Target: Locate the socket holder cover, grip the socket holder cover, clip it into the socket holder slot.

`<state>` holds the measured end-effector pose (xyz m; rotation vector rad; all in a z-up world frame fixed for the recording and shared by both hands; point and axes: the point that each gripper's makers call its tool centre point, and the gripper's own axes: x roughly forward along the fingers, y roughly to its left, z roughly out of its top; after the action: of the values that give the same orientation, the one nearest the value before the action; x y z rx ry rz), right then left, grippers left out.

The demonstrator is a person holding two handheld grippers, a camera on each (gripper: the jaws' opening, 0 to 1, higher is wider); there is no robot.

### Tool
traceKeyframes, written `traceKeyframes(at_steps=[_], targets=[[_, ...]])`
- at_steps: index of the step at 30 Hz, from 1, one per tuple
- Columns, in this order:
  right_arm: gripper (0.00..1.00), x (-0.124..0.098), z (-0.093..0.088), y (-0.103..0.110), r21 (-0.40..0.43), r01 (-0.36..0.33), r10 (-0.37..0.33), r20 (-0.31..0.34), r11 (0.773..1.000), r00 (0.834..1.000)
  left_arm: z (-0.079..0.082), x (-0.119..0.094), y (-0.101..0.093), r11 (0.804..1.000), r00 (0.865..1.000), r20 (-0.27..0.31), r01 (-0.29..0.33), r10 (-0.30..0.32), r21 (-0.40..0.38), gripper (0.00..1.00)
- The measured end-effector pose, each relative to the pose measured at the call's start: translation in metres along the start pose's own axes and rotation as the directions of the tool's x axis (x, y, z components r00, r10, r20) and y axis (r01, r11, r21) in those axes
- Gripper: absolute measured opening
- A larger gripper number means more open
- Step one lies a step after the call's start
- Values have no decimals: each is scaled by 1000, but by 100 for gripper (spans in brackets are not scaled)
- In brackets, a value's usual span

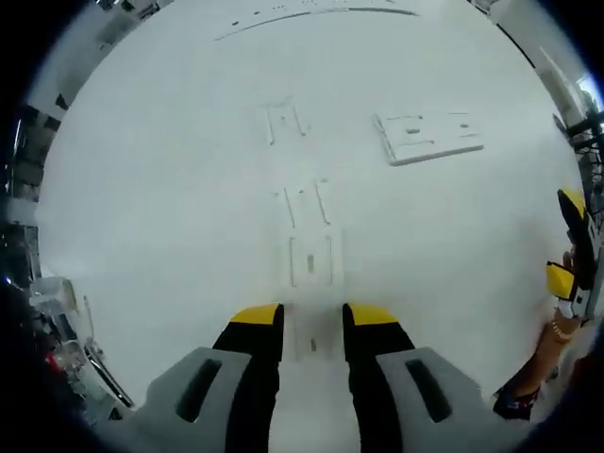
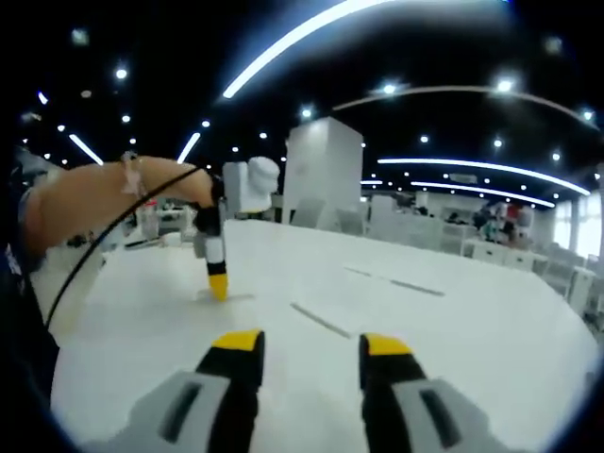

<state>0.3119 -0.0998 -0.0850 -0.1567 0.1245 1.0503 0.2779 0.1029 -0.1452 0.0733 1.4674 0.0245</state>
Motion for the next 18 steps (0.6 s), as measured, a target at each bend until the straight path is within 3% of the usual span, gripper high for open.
traceKeyframes(at_steps=[11, 13, 18], targets=[[41, 0, -2, 1, 7, 3, -3, -8, 1000, 1000, 1, 2, -2, 1000, 1000, -1, -7, 7, 10, 26], [41, 1, -3, 1, 7, 4, -4, -13, 1000, 1000, 7, 3, -2, 1000, 999, 35, -2, 2, 9, 26], [41, 2, -5, 3, 6, 3, -3, -18, 1000, 1000, 24, 3, 2, 1000, 999, 39, 2, -3, 14, 26]])
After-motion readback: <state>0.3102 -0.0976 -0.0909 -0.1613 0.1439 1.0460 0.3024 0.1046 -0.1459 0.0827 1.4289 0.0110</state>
